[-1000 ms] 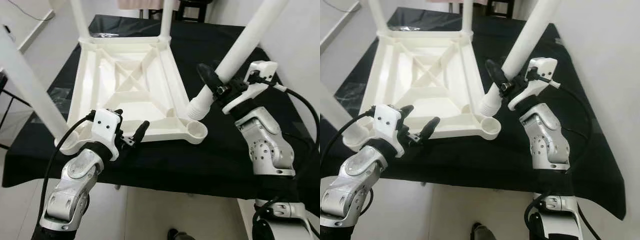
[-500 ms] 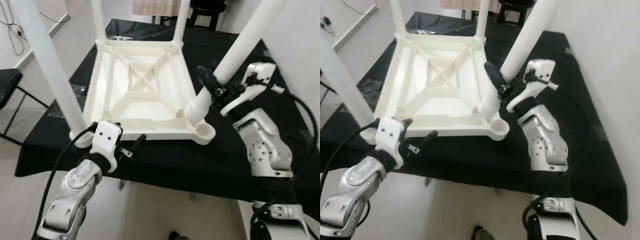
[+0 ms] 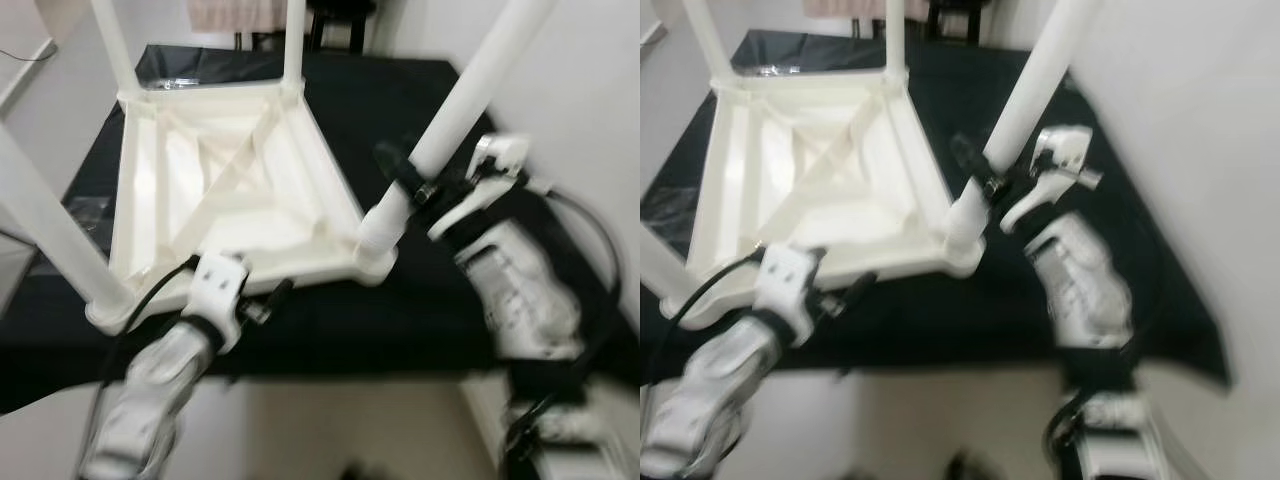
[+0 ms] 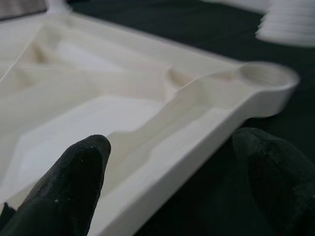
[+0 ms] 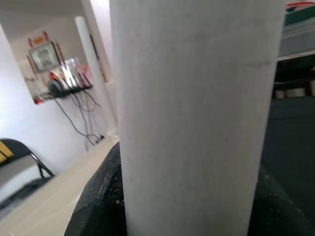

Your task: Building children table

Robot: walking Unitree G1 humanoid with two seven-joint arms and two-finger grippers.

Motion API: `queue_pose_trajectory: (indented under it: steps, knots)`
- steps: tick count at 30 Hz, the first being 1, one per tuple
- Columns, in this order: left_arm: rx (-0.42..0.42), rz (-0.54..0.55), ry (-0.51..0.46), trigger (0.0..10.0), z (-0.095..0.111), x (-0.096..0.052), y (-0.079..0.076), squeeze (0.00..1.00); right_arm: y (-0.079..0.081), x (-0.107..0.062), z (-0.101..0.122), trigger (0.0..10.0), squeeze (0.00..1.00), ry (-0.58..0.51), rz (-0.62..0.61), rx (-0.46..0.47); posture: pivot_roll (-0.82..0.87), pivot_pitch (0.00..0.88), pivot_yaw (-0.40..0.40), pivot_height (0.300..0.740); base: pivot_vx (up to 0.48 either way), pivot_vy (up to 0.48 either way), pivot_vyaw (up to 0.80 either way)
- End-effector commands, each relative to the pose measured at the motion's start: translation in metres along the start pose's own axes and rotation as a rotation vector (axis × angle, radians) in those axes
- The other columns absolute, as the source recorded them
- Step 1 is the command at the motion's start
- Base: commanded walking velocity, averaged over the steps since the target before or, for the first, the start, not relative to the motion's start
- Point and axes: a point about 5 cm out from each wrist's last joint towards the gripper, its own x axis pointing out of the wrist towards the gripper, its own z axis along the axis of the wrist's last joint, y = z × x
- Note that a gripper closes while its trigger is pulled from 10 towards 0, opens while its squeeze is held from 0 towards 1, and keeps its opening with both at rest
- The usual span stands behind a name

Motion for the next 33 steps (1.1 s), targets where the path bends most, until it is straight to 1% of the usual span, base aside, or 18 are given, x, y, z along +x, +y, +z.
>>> queue_pose_trajectory:
  steps: [1,6,8,9,10,16,18,21,22,23,24,25,26,27,29,30,31,33]
  knots:
    - [-0.002,0.000,0.030,10.0,-0.009,-0.005,-0.004,0.00,0.007,0.005,0.003,10.0,0.00,-0.023,0.071,-0.044,0.04,0.224,-0.046,0.740,0.000,0.000,0.00]
    - [0.004,-0.006,0.050,10.0,-0.014,-0.008,-0.009,0.00,0.003,0.010,0.003,10.0,0.00,-0.004,0.107,-0.089,0.04,0.238,-0.047,0.740,0.000,0.000,0.00]
    - [0.010,-0.011,0.061,10.0,-0.017,-0.011,-0.013,0.00,-0.004,0.015,0.004,10.0,0.00,0.011,0.130,-0.128,0.04,0.256,-0.049,0.740,0.000,0.000,0.00]
    - [0.010,-0.011,0.061,10.0,-0.017,-0.011,-0.013,0.00,-0.004,0.015,0.004,10.0,0.00,0.011,0.130,-0.128,0.04,0.256,-0.049,0.740,0.000,0.000,0.00]
    - [0.009,-0.012,0.067,10.0,-0.018,-0.014,-0.016,0.00,-0.009,0.020,0.005,10.0,0.00,0.028,0.146,-0.156,0.05,0.270,-0.052,0.740,0.000,0.000,0.00]
    - [-0.006,-0.011,0.075,10.0,-0.018,-0.018,-0.019,0.00,-0.012,0.026,0.003,10.0,0.00,0.050,0.160,-0.186,0.05,0.283,-0.054,0.740,0.000,0.000,0.00]
    - [-0.019,-0.012,0.082,10.0,-0.018,-0.023,-0.022,0.00,-0.011,0.034,0.002,10.0,0.00,0.062,0.189,-0.199,0.07,0.322,-0.051,0.740,0.000,0.000,0.00]
    - [-0.024,-0.014,0.086,10.0,-0.018,-0.025,-0.023,0.00,-0.010,0.037,0.001,10.0,0.00,0.062,0.206,-0.198,0.07,0.326,-0.051,0.740,0.000,0.000,0.00]
    - [-0.026,-0.018,0.092,10.0,-0.018,-0.028,-0.025,0.00,-0.008,0.041,0.002,10.0,0.00,0.051,0.242,-0.175,0.08,0.340,-0.047,0.740,0.000,0.000,0.00]
    - [-0.027,-0.026,0.099,10.0,-0.017,-0.031,-0.027,0.00,-0.004,0.044,0.006,10.0,0.00,0.018,0.324,-0.113,0.10,0.364,-0.039,0.740,0.000,0.000,0.00]
    - [-0.028,-0.031,0.104,10.0,-0.017,-0.034,-0.028,0.00,-0.001,0.046,0.009,10.0,0.00,-0.010,0.383,-0.071,0.10,0.364,-0.039,0.740,0.000,0.000,0.00]
    - [-0.028,-0.031,0.104,10.0,-0.017,-0.034,-0.028,0.00,-0.001,0.046,0.009,10.0,0.00,-0.010,0.383,-0.071,0.10,0.364,-0.039,0.740,0.000,0.000,0.00]
    - [-0.025,-0.037,0.109,10.0,-0.016,-0.037,-0.030,0.00,0.001,0.046,0.013,10.0,0.00,-0.029,0.427,-0.044,0.11,0.378,-0.034,0.740,0.000,0.000,0.00]
    - [-0.025,-0.037,0.109,10.0,-0.016,-0.037,-0.030,0.00,0.001,0.046,0.013,10.0,0.00,-0.029,0.427,-0.044,0.11,0.378,-0.034,0.740,0.000,0.000,0.00]
    - [-0.004,-0.047,0.123,10.0,-0.014,-0.044,-0.030,0.00,0.003,0.048,0.018,10.0,0.00,-0.044,0.545,-0.039,0.14,0.407,-0.019,0.740,0.000,0.000,0.00]
    - [0.004,-0.049,0.127,10.0,-0.012,-0.047,-0.030,0.00,0.004,0.048,0.020,10.0,0.00,-0.044,0.586,-0.046,0.15,0.411,-0.017,0.740,0.000,0.000,0.00]
    - [0.004,-0.049,0.127,10.0,-0.012,-0.047,-0.030,0.00,0.004,0.048,0.020,10.0,0.00,-0.044,0.586,-0.046,0.15,0.411,-0.017,0.740,0.000,0.000,0.00]
    - [0.017,-0.050,0.131,10.0,-0.008,-0.052,-0.029,0.00,0.004,0.046,0.019,10.0,0.00,-0.019,0.674,-0.078,0.17,0.430,-0.002,0.740,0.000,0.000,0.00]
